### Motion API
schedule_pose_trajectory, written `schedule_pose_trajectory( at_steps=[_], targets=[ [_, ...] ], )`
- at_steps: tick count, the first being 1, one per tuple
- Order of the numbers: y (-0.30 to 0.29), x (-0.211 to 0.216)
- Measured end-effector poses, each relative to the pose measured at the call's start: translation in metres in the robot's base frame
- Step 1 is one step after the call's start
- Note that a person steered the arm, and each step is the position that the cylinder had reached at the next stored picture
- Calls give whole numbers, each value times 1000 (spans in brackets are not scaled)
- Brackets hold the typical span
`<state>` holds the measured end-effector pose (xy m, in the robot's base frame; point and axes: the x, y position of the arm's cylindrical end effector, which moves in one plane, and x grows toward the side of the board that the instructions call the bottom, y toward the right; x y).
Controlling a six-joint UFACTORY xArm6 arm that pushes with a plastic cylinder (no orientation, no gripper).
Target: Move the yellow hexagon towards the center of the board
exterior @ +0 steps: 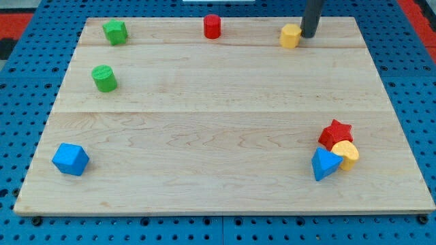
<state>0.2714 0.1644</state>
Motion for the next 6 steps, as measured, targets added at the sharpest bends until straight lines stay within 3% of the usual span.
schedule_pose_trajectory(
  at_steps=[2,3,5,6],
  targets=[
    [-17,-27],
    [-112,-10],
    [-130,50],
    [-140,58]
  ],
)
